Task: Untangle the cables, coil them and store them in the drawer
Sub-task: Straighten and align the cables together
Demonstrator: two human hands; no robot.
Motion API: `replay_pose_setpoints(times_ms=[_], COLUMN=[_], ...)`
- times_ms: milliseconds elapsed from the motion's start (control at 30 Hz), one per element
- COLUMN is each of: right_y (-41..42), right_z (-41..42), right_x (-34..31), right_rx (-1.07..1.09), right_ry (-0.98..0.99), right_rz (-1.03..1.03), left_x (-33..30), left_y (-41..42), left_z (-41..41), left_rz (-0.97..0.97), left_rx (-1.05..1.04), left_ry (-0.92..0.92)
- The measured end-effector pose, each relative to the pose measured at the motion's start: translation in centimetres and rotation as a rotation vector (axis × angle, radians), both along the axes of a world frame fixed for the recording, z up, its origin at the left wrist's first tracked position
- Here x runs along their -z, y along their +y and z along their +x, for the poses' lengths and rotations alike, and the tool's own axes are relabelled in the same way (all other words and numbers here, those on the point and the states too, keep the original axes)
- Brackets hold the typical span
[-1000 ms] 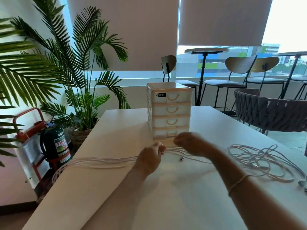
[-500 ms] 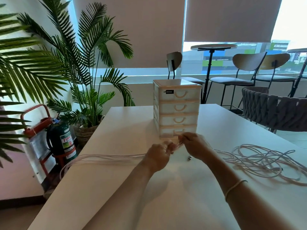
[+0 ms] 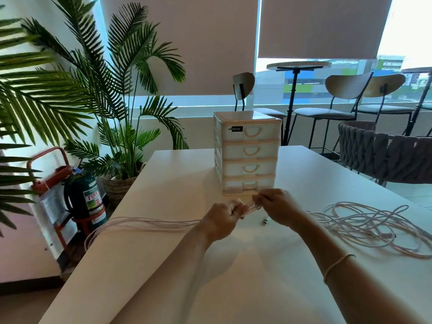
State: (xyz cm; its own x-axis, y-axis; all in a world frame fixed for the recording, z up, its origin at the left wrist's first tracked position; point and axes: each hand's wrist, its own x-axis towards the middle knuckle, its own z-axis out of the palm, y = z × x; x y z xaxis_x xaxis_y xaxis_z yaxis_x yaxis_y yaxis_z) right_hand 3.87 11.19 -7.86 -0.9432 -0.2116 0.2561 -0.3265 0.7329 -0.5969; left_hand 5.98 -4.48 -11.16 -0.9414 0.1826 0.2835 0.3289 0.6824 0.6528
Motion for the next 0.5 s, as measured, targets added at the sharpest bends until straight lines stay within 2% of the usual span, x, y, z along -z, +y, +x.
replay_pose_setpoints(times_ms=[367,500], right_y=[1.9,2.0], right_z=[-1.0,-1.2], right_x=[0.0,-0.2], right_rx=[0.027,0.055], right_ry=[0.045,0.080], right_rz=[0.030,0.068], left_x=[-0.9,-1.2], left_y=[-6.0,-8.3], left_z=[0.0,0.0], left_rz=[-0.339,-0.428], left_rx=[-0.141,-0.201], left_ry=[0.017,-0.028])
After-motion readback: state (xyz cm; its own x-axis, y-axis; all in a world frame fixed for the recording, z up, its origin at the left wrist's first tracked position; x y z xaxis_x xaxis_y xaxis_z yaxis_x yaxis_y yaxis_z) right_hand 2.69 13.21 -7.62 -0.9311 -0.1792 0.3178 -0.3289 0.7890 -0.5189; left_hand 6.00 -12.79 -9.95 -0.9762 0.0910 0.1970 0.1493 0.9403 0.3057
